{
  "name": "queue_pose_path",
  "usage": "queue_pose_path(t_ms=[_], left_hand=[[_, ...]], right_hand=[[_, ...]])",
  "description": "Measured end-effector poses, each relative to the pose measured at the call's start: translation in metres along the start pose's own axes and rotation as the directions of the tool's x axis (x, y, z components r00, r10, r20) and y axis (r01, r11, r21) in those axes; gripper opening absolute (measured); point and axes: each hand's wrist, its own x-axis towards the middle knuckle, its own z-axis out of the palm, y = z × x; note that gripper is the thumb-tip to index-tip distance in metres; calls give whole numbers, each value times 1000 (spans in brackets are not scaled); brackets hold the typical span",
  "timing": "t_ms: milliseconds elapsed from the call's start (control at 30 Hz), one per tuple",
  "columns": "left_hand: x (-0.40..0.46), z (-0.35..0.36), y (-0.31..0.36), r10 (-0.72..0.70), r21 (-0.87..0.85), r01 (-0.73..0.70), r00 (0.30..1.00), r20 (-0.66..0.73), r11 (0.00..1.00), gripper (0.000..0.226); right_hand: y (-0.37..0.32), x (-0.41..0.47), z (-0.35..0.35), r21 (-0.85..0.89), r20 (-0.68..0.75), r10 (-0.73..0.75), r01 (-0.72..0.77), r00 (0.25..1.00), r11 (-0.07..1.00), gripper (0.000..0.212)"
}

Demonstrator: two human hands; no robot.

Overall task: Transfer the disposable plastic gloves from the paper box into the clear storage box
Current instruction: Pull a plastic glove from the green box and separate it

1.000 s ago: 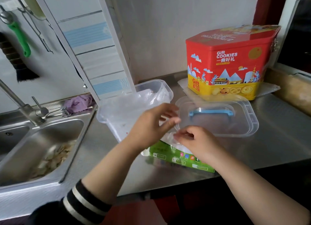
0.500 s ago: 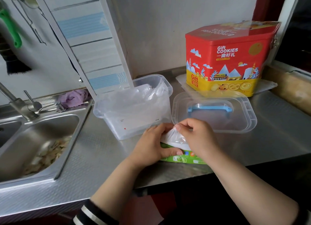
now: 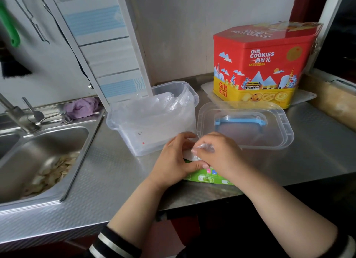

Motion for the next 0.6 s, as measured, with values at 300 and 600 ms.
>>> queue_pose_path(t_ms=[300, 600], left_hand=[[-1, 0, 3, -17, 36, 18, 999, -33, 999, 77], [-2, -1, 5, -29, 78, 31, 999, -23, 996, 80]], right_hand=[[8, 0, -3, 726, -105, 205, -66, 973, 684, 18], [4, 4, -10, 318, -57, -7, 24, 998, 948, 13]])
